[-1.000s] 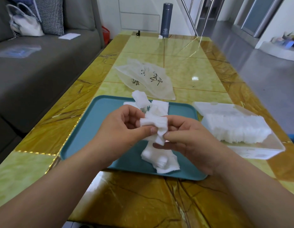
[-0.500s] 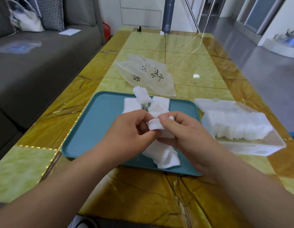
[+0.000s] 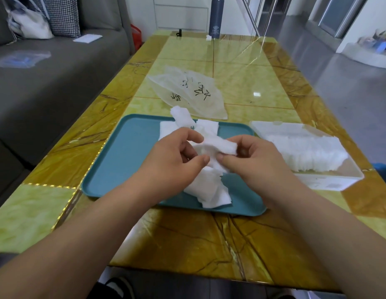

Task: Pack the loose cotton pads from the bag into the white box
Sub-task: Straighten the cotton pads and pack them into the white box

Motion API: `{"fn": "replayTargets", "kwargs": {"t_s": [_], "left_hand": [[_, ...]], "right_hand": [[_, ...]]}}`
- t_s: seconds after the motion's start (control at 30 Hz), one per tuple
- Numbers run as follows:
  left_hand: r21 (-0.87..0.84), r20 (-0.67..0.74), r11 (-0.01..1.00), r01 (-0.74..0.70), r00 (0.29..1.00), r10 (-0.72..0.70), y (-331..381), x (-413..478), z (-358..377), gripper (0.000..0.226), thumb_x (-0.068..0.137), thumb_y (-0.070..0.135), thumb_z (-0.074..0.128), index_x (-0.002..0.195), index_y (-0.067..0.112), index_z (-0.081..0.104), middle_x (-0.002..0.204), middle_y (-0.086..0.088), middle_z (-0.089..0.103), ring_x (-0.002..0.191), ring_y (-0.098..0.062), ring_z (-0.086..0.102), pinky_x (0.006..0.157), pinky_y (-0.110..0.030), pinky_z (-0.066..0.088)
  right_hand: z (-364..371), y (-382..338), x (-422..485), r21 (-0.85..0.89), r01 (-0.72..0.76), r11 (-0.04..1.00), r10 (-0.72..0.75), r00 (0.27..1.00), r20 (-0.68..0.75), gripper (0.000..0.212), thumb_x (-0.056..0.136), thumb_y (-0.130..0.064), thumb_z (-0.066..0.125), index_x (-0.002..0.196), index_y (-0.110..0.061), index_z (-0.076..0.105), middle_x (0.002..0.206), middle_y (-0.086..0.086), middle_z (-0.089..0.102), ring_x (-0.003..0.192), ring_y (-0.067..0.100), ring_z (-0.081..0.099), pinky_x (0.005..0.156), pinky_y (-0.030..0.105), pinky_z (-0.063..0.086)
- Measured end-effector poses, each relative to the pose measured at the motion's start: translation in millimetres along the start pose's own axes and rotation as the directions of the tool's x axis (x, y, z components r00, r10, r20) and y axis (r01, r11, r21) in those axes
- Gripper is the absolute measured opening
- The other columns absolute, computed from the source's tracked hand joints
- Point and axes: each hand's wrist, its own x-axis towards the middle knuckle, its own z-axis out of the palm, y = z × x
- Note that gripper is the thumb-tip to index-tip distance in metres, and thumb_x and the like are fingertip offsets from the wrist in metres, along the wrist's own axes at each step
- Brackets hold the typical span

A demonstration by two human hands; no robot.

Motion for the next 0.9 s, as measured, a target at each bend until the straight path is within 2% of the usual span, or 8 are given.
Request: {"fn": "replayTargets", "kwargs": {"t_s": [0.07,0.13,0.23,0.33,0.47,0.6,0.8,0.9], "left_hand": [[0.156,0.049,0.988,-0.005,0.999,-0.003,-3.3,-3.6,-2.3,0.024,0.086,0.034,0.080,0.103,0.035,0.064,0.083,0.013,0.068,0.070,-0.002,0.061,0.070,-0.022,0.050],[0.368,0.147,0.929,-0.039,0.989,-0.017,-4.8,-9.6,-3.1,0.033,0.084,0.042,0.080,0.113,0.038,0.064,0.104,0.021,0.063,0.088,-0.002,0.061,0.082,-0.027,0.052],[0.446,0.231,0.893,-0.052,0.971,-0.059,-4.7,-12.8,0.6,0.059,0.084,0.046,0.079,0.138,0.034,0.058,0.129,0.018,0.057,0.108,-0.006,0.057,0.093,-0.025,0.046],[0.431,0.227,0.901,-0.038,0.971,-0.068,-4.5,-8.9,1.9,0.061,0.083,0.044,0.080,0.139,0.033,0.058,0.118,0.019,0.057,0.094,-0.001,0.054,0.081,-0.019,0.041],[0.441,0.229,0.897,-0.023,0.970,-0.088,-4.6,-4.7,-2.9,0.043,0.081,0.041,0.082,0.120,0.032,0.066,0.097,0.019,0.054,0.082,0.000,0.053,0.070,-0.018,0.041],[0.464,0.176,0.885,0.028,0.977,-0.123,-5.4,-1.6,-13.4,0.023,0.082,0.035,0.081,0.097,0.029,0.065,0.089,0.012,0.060,0.078,-0.003,0.057,0.068,-0.022,0.047],[0.417,0.074,0.908,0.038,0.994,-0.075,-8.9,-1.2,-16.6,0.012,0.087,0.033,0.075,0.083,0.026,0.067,0.082,0.012,0.063,0.077,-0.003,0.060,0.063,-0.019,0.046],[0.421,0.042,0.907,0.013,0.999,-0.033,-10.7,0.8,-12.2,0.012,0.091,0.034,0.072,0.102,0.030,0.069,0.095,0.017,0.060,0.087,-0.006,0.057,0.072,-0.020,0.042]], "right_hand": [[-4.3,1.5,-0.2,0.040,-0.049,0.998,0.052,0.997,-0.064,0.009,0.089,-0.012,0.077,0.096,-0.017,0.074,0.097,0.015,0.077,0.095,0.033,0.074,0.083,0.047,0.062],[-8.5,0.9,0.2,0.025,-0.113,0.993,0.115,0.990,-0.082,0.010,0.091,-0.010,0.071,0.100,-0.009,0.068,0.097,0.018,0.076,0.085,0.031,0.077,0.074,0.045,0.063],[-9.6,-4.0,-3.4,0.013,-0.276,0.961,0.275,0.960,0.052,0.012,0.093,-0.008,0.060,0.104,-0.004,0.063,0.091,0.023,0.077,0.068,0.029,0.075,0.061,0.042,0.062],[-4.5,-6.7,-7.2,-0.014,-0.381,0.924,0.376,0.906,0.194,0.017,0.095,-0.007,0.052,0.094,-0.002,0.068,0.095,0.031,0.074,0.072,0.034,0.074,0.069,0.044,0.065],[3.4,-2.1,-4.5,0.055,-0.388,0.920,0.374,0.912,0.169,0.017,0.098,-0.012,0.054,0.112,-0.005,0.058,0.094,0.023,0.078,0.089,0.035,0.079,0.080,0.045,0.066],[10.2,-1.2,-6.6,0.118,-0.366,0.923,0.337,0.918,0.208,0.009,0.101,-0.013,0.056,0.109,-0.008,0.057,0.102,0.020,0.078,0.098,0.029,0.078,0.086,0.042,0.065],[10.3,1.1,-0.6,0.125,-0.290,0.949,0.291,0.957,0.011,0.013,0.098,-0.012,0.060,0.111,-0.011,0.056,0.102,0.018,0.076,0.084,0.030,0.080,0.080,0.049,0.066],[7.0,3.9,2.3,0.139,-0.262,0.955,0.273,0.959,-0.069,0.017,0.097,-0.015,0.058,0.113,-0.013,0.056,0.102,0.015,0.077,0.082,0.026,0.079,0.080,0.054,0.064]]}}
